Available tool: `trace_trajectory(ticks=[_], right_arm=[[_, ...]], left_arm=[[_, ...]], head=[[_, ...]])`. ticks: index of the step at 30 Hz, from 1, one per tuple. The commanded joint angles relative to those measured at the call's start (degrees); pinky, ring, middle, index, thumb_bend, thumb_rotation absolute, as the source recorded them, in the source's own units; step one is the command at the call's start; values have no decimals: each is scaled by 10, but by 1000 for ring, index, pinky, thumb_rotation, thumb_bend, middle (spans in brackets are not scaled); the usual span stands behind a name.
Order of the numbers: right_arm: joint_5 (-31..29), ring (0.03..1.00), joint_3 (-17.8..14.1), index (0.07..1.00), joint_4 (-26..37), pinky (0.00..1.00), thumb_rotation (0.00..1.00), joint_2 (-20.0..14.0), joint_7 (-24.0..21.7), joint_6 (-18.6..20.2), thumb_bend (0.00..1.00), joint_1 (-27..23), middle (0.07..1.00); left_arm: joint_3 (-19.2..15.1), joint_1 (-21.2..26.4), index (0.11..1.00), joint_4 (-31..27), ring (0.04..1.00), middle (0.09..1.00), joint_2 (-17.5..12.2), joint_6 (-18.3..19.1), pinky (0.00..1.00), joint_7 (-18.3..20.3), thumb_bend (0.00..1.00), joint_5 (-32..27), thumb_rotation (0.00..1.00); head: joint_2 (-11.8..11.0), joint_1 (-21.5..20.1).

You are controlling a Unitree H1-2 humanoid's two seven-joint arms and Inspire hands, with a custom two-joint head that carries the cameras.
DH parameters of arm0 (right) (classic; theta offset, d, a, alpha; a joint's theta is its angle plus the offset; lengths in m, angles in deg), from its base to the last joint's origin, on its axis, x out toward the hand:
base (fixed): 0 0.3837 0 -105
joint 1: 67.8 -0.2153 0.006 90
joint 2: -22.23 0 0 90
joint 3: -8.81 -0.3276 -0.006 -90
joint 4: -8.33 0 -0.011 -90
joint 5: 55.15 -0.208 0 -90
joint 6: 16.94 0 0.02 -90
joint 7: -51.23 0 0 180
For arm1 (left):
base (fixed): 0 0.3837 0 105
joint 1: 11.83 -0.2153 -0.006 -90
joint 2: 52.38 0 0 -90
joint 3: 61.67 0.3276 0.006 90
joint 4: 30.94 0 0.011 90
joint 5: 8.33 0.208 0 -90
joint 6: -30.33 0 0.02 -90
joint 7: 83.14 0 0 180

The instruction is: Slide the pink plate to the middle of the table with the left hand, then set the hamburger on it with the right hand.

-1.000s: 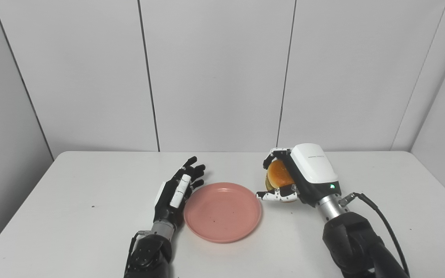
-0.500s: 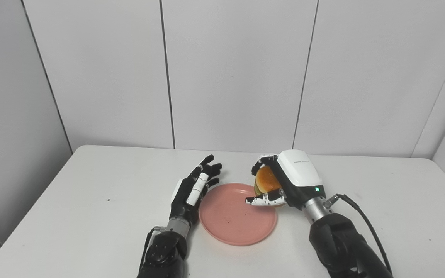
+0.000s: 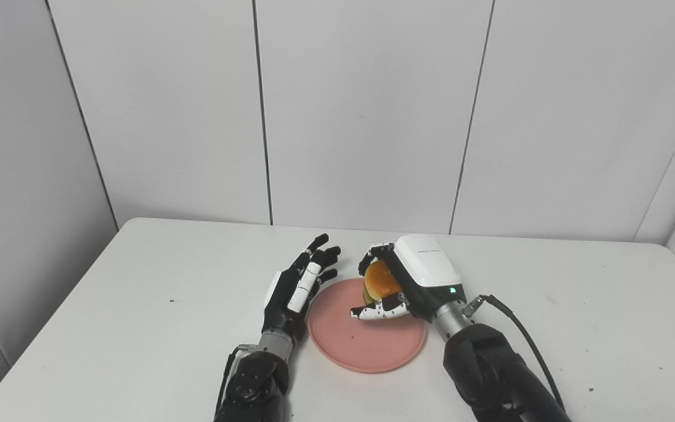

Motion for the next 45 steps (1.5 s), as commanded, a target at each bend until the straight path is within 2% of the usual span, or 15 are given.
trace_trajectory(ticks=[1, 10, 15, 22, 27, 34, 41, 44, 45], right_arm=[[-7, 244, -2, 475, 8, 192, 160, 10, 13, -22, 501, -41, 314], [-11, 227, 14, 474, -23, 173, 160, 22, 16, -34, 500, -50, 300], [-10, 255, 21, 479, -30, 194, 160, 23, 9, -33, 500, -45, 333], [-12, 286, 29, 487, -72, 222, 155, 23, 33, -51, 500, -41, 369], [-13, 259, 32, 479, -118, 197, 155, 24, 52, -69, 500, -47, 332], [-8, 269, 38, 482, -157, 203, 159, 24, 79, -86, 500, -55, 349], [-5, 269, 43, 477, -179, 202, 173, 21, 93, -81, 504, -57, 357], [-13, 320, 41, 485, -177, 234, 182, 18, 93, -86, 506, -54, 419], [-14, 396, 42, 554, -172, 299, 443, 16, 87, -84, 651, -53, 496]], left_arm=[[3, 5, 849, -1, 885, 835, 3, -17, 840, -2, 985, 5, 774], [2, -1, 847, -9, 886, 862, 1, -18, 842, -7, 987, 5, 770], [1, -4, 842, -17, 873, 853, 0, -16, 822, -5, 946, 2, 747], [1, -6, 839, -21, 877, 817, -1, -11, 831, -2, 947, -3, 744], [1, -7, 831, -25, 852, 789, -4, -10, 808, -3, 962, -1, 751], [1, -7, 838, -28, 843, 789, -6, -4, 796, -4, 966, -1, 752], [0, -6, 835, -32, 844, 794, -6, 1, 806, -2, 977, -3, 747], [1, -6, 837, -31, 837, 793, -7, -2, 784, -3, 968, 0, 756], [2, -6, 841, -30, 833, 795, -8, -6, 752, -2, 949, 1, 762]], head=[[1, 2], [3, 5], [4, 5], [4, 6], [5, 4], [6, 2], [7, 2], [6, 1], [6, 1]])
